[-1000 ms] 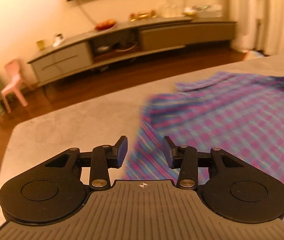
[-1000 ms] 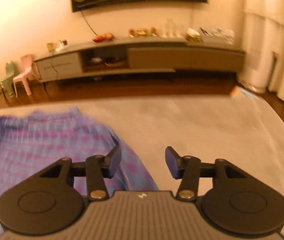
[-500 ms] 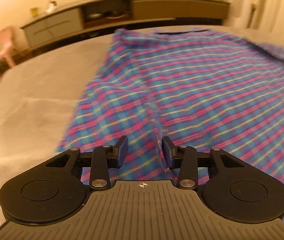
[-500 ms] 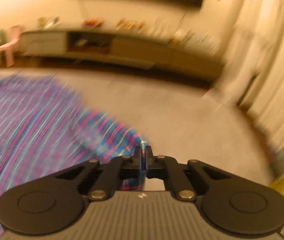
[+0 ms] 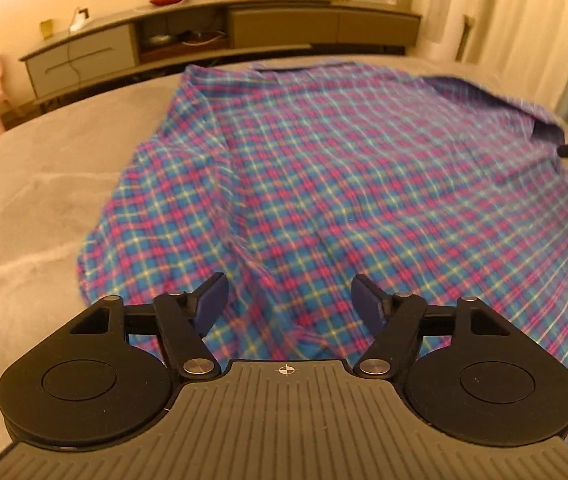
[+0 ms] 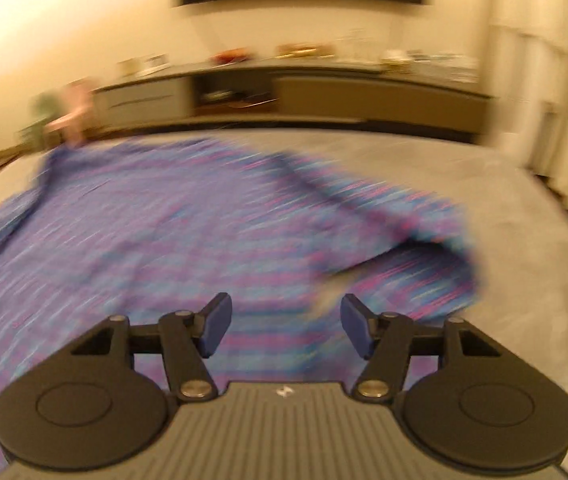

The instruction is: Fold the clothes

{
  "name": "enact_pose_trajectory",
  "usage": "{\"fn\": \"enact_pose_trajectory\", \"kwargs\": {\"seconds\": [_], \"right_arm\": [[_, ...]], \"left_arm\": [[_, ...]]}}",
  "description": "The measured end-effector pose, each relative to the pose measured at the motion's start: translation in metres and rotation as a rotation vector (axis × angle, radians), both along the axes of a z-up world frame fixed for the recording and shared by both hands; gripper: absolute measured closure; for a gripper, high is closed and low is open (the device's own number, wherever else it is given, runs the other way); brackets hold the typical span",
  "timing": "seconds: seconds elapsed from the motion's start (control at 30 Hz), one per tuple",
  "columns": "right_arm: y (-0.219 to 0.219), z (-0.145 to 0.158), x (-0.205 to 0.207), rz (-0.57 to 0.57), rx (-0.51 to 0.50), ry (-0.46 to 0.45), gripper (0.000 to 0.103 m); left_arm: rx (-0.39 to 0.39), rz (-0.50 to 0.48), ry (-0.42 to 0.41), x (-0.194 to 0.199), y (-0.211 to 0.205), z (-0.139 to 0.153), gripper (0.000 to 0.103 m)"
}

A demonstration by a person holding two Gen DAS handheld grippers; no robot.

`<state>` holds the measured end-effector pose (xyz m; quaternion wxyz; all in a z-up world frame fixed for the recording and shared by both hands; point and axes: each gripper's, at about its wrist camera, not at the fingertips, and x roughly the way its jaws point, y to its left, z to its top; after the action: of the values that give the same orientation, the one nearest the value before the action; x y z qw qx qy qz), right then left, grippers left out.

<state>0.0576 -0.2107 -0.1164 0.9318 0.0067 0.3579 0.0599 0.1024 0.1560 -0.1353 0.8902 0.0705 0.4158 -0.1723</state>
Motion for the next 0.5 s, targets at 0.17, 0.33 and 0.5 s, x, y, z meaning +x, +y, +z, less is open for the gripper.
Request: {"fn": "enact_pose_trajectory", "kwargs": {"seconds": [0.17,0.33,0.5], "right_arm": [[0.045,-0.006,-0.013,0.147,-0.151,0.012,0.037],[0.039,-0.012,-0.003,0.125,-0.168,0.080,0.038],[0.020,-0.011,0.000,0.081,-0.090,0.097,0.037]], "left_arm": [[0.038,0.093,0.010,0.020,0.014,-0.009,0.103],[-0.109,0.390,-0.112,0.071,0.114,0.054,0.103],[-0.106,0.759,-0.115,0.112,0.231,0.079,0.084]]}}
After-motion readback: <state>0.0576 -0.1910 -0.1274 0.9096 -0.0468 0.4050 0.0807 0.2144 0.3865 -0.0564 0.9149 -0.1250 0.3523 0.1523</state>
